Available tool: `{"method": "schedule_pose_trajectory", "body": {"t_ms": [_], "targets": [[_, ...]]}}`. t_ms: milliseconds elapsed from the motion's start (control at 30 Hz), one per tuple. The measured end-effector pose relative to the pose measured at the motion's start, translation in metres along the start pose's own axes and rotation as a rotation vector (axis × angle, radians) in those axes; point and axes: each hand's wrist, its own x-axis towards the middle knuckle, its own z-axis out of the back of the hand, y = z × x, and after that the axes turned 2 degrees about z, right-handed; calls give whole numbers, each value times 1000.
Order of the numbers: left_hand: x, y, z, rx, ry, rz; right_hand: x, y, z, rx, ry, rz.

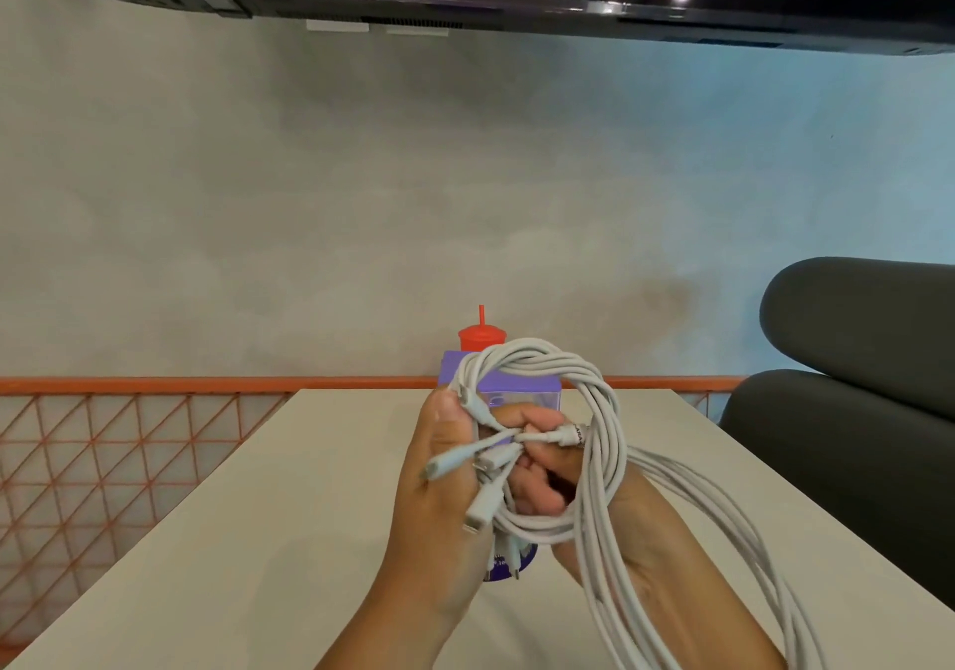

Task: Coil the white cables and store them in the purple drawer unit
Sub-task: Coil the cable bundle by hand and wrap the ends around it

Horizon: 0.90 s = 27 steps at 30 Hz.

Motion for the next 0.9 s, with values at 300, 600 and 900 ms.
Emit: {"method": "schedule_pose_trajectory", "body": {"t_ms": [300,600,900], "targets": [[6,-8,11,-6,-232,-66,0,-19,31,-379,45,-194],[11,-6,15,-9,-211,-142,-5,56,54,-739,-496,339],[1,6,-4,-84,-234,-107,-22,23,-15,-2051,26,753]]}}
